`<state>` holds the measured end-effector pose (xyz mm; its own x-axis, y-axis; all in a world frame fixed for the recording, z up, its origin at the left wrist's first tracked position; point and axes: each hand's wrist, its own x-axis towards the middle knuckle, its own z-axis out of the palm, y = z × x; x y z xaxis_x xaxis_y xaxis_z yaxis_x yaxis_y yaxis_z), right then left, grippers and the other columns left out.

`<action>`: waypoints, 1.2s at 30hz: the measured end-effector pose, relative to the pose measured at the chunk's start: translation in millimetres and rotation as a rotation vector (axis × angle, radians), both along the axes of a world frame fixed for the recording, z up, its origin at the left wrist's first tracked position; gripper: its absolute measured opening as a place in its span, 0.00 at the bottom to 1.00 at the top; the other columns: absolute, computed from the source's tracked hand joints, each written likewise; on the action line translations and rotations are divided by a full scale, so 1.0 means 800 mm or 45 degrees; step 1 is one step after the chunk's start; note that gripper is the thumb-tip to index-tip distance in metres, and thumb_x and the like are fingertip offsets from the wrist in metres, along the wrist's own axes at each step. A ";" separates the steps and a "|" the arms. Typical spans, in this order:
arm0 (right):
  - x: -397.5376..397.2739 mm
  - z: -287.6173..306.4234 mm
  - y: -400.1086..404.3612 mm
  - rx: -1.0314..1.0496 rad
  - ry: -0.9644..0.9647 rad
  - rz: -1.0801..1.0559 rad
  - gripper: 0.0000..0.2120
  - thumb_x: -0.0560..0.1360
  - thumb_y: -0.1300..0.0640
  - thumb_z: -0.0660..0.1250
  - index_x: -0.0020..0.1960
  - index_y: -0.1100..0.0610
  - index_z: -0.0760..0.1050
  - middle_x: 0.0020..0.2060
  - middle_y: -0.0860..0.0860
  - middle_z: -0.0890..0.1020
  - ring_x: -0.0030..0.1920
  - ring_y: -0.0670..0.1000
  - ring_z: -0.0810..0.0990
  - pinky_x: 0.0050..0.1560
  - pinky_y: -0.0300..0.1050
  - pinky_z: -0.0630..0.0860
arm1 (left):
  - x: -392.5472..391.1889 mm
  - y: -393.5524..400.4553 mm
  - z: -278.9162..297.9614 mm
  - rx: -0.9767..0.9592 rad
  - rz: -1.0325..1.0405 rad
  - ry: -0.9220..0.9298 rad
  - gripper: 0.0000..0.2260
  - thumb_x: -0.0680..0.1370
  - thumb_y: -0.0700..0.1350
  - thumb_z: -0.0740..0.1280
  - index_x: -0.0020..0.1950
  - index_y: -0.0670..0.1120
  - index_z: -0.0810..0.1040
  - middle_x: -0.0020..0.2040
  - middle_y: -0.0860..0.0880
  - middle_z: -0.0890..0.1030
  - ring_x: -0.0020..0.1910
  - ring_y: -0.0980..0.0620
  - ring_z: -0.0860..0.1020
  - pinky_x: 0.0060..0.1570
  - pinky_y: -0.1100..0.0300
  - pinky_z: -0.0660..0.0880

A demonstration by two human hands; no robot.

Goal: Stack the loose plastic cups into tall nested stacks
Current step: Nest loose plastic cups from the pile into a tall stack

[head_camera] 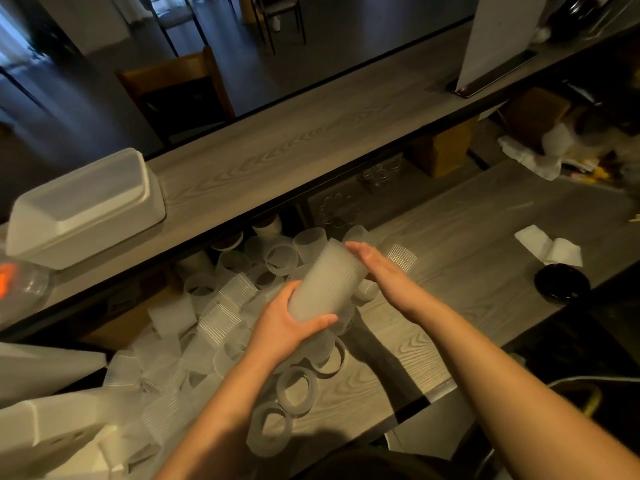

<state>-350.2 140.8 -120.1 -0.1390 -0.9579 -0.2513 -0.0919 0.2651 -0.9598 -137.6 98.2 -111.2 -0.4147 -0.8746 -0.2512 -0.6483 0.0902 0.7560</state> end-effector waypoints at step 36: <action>-0.099 -0.084 -0.023 0.380 -0.209 -0.762 0.33 0.71 0.54 0.75 0.72 0.58 0.69 0.67 0.56 0.75 0.62 0.56 0.75 0.65 0.55 0.75 | -0.009 -0.023 -0.023 0.092 0.046 0.068 0.39 0.57 0.71 0.74 0.65 0.58 0.71 0.57 0.59 0.76 0.54 0.59 0.76 0.50 0.54 0.79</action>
<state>-429.3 122.5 -187.3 -0.5604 -0.6145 -0.5553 0.2929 0.4801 -0.8269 -144.4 79.8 -129.3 -0.3976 -0.8696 -0.2928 -0.6089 0.0113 0.7932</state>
